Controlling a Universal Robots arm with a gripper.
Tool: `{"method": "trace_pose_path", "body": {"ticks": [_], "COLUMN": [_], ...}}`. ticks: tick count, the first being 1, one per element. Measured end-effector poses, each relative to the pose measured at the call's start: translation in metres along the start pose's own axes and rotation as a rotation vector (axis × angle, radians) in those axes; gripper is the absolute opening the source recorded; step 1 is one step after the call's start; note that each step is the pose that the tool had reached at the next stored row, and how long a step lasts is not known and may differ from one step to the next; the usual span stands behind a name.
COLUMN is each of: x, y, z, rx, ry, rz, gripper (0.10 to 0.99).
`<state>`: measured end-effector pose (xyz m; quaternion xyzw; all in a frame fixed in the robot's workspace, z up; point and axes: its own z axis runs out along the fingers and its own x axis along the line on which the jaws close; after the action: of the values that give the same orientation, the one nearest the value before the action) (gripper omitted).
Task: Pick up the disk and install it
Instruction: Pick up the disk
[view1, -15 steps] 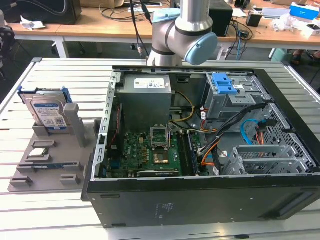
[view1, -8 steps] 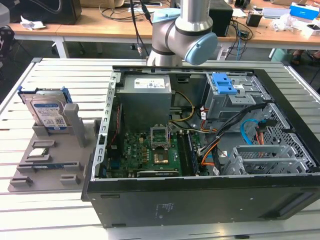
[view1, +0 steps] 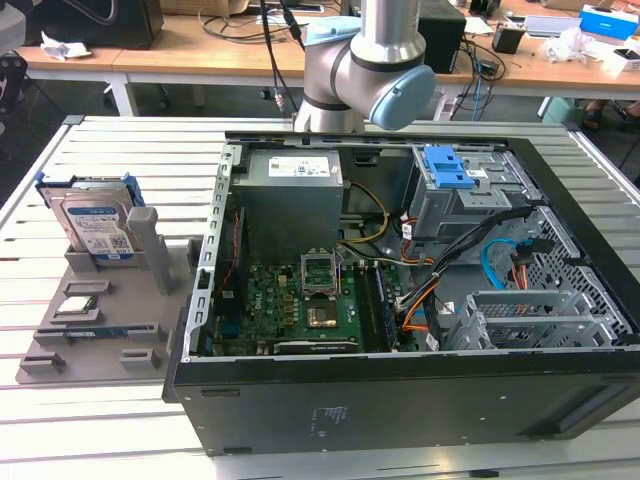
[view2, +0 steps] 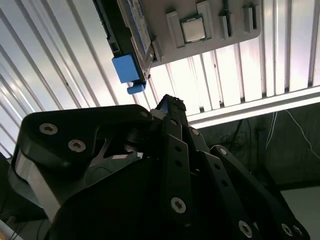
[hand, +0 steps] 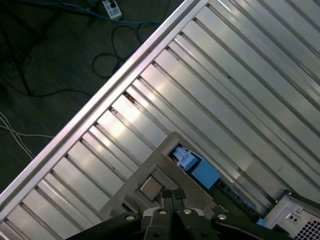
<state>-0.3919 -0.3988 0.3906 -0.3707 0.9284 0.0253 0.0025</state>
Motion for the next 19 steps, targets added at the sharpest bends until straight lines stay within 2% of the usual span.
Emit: {"method": "trace_pose_path", "body": {"ticks": [5, 19], "x": [0.0, 0.0], "y": [0.0, 0.0], "z": [0.0, 0.0], "rx": [-0.001, -0.004], "ry": [0.0028, 0.0083], "rz": [-0.062, -0.184], "gripper": [0.106, 0.106]}}
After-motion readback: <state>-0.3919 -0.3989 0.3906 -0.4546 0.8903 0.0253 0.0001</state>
